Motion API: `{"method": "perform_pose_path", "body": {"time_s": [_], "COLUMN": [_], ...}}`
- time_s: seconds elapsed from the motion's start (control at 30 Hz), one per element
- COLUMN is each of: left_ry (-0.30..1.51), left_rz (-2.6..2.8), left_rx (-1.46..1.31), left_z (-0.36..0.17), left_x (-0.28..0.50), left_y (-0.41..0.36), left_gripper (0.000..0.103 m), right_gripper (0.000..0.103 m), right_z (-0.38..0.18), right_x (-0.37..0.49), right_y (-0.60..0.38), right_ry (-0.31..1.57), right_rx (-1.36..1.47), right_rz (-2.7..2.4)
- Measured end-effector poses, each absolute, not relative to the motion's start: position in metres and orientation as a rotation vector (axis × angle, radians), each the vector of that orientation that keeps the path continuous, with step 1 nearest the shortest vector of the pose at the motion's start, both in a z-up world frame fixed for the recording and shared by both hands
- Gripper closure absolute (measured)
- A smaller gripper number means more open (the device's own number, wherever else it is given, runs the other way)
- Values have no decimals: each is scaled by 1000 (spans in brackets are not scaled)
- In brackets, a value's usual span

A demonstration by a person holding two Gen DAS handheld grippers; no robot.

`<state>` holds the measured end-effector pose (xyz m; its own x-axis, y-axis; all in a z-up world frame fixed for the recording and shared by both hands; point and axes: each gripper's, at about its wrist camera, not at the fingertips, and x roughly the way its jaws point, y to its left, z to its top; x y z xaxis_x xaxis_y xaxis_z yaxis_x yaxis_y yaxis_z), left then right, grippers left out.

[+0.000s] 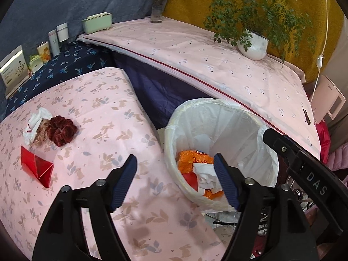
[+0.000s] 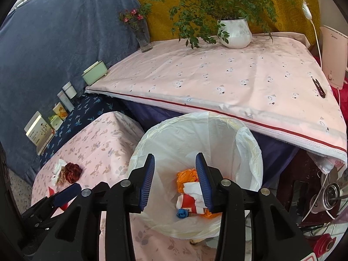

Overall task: Collect trash
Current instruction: 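Open both tools to drop the blue cloth and tissue into the bin, then move both tools back over the table toward the red box and dark red scrunchie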

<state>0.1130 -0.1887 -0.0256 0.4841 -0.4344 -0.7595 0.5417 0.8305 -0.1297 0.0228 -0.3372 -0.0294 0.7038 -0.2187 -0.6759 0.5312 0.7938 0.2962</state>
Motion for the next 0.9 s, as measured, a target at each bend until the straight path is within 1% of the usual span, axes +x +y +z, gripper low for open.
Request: {"method": "perform_pose_path", "body": {"time_s": [0.03,0.27,0.33,0.53,0.9], "left_ry": [880,879,879,873,881], "left_rz": [-587,-546,-534,-491,-382], "left_rx": [126,93,81,49,27], "left_z": [-25,-22,-22,-23,-36], "left_x": [114,121,123,128,147], "left_y": [-185,-157,-148,-122,-65], "left_gripper": [29,28,27,20,18], "right_gripper": [58,55,51,49,47], "right_z": [-29,-25,-24,-25,-32], "right_x": [23,32,34,44,68], "right_y": [-334,-311,-305,-284,-240], "right_ry": [669,677,679,696,740], "right_rx": [499,469,457,426,378], "right_rz": [-435,-410,-405,-380,-319]}}
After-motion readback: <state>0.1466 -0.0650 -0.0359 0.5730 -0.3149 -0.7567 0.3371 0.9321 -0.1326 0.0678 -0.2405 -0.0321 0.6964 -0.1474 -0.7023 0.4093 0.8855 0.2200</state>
